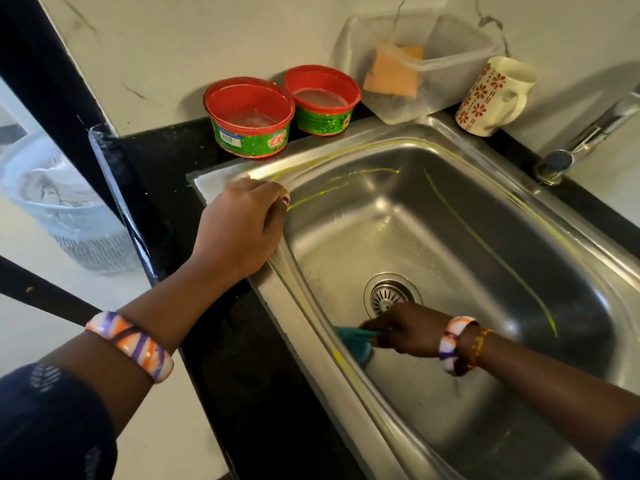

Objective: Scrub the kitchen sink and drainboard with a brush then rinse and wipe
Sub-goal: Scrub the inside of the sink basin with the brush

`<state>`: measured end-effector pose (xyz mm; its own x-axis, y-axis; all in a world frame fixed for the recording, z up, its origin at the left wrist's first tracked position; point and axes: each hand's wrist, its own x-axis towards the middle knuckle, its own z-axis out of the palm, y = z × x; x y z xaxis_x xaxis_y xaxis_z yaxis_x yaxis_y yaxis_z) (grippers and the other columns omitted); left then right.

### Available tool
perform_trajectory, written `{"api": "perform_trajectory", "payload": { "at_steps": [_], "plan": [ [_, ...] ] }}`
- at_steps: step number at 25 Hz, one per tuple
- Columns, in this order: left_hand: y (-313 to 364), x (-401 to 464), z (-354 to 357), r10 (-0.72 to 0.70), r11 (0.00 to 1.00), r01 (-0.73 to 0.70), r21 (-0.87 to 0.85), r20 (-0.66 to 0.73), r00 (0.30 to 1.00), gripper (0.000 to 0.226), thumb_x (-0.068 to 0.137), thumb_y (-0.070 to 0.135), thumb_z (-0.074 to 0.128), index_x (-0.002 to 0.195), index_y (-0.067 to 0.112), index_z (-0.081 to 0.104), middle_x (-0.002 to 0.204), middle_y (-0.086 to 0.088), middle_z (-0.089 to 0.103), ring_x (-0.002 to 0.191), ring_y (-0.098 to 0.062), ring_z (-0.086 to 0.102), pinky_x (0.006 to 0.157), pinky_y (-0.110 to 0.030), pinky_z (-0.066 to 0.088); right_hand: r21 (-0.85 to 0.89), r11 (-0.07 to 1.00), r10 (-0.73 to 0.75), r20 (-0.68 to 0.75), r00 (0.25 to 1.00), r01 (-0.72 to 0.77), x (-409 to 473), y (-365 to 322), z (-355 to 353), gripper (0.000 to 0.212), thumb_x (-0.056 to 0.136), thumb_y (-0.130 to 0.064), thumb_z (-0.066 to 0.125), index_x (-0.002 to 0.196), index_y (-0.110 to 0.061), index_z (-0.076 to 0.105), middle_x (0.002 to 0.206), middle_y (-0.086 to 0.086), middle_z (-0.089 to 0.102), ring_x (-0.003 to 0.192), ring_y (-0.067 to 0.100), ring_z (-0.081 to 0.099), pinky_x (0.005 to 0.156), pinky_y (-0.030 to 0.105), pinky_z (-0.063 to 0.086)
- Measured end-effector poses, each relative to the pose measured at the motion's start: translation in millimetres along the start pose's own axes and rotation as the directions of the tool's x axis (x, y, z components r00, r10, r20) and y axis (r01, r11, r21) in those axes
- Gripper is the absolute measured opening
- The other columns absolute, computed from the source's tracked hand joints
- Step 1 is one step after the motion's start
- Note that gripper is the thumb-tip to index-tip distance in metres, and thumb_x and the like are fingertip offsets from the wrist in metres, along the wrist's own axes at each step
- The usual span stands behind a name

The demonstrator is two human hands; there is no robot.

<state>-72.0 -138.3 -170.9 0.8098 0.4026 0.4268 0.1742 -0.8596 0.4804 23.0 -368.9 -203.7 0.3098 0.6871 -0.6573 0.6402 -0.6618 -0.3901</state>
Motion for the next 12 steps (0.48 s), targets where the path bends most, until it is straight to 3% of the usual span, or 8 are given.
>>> {"api": "perform_trajectory", "payload": {
  "at_steps": [1,3,5,8,10,12],
  "plan": [
    [-1,1,0,0.005,1.000,-0.005,0.003,-0.003,1.000,0.021,0.092,0.016,0.052,0.104,0.009,0.068,0.101,-0.010,0.068,0.092,-0.027,0.061,0.064,-0.030,0.044,0.004,1.000,-0.023,-0.147,0.989,0.024,16,-10,2,0.038,0.095,-0.023,0.050,0.132,-0.020,0.053,0.103,-0.004,0.069,0.078,-0.007,0.060,0.070,0.009,0.039],
    [-2,2,1,0.007,1.000,-0.007,0.015,-0.008,1.000,0.023,0.092,0.019,0.050,0.103,0.010,0.068,0.100,-0.009,0.068,0.090,-0.027,0.061,0.064,-0.030,0.046,0.024,1.000,0.010,-0.377,0.926,-0.001,56,-26,-2,0.039,0.095,-0.027,0.047,0.134,-0.020,0.050,0.126,0.011,0.061,0.113,0.022,0.058,0.091,0.025,0.041],
    [-3,1,3,0.011,1.000,-0.011,0.027,-0.003,1.000,0.027,0.090,0.023,0.047,0.101,0.011,0.068,0.098,-0.008,0.068,0.092,-0.027,0.061,0.064,-0.031,0.047,0.029,0.999,0.054,-0.455,0.889,-0.046,96,-29,-18,0.037,0.095,-0.028,0.043,0.130,-0.019,0.054,0.124,0.015,0.060,0.114,0.032,0.055,0.092,0.034,0.043],
    [-4,1,3,0.022,1.000,-0.022,0.021,0.004,1.000,0.027,0.090,0.023,0.046,0.100,0.011,0.069,0.097,-0.007,0.068,0.094,-0.027,0.061,0.065,-0.029,0.045,0.032,0.970,0.219,-0.541,0.812,-0.240,116,-8,-52,0.035,0.091,-0.028,0.045,0.119,-0.015,0.061,0.118,0.016,0.063,0.107,0.033,0.059,0.086,0.034,0.046],
    [-4,1,4,0.029,0.999,-0.029,0.026,0.013,1.000,0.029,0.089,0.024,0.045,0.099,0.011,0.068,0.097,-0.006,0.068,0.094,-0.027,0.061,0.065,-0.028,0.044,0.100,0.902,0.383,-0.636,0.670,-0.420,110,20,-67,0.034,0.091,-0.025,0.047,0.119,-0.010,0.060,0.122,0.017,0.060,0.113,0.034,0.057,0.091,0.035,0.046],
    [-3,2,3,0.029,0.999,-0.029,0.035,0.021,0.999,0.028,0.090,0.025,0.044,0.099,0.012,0.068,0.096,-0.006,0.068,0.092,-0.026,0.060,0.064,-0.028,0.044,0.261,0.808,0.556,-0.637,0.534,-0.529,96,50,-72,0.035,0.094,-0.019,0.045,0.125,-0.006,0.055,0.130,0.018,0.054,0.120,0.035,0.052,0.097,0.037,0.043]
  ]
}}
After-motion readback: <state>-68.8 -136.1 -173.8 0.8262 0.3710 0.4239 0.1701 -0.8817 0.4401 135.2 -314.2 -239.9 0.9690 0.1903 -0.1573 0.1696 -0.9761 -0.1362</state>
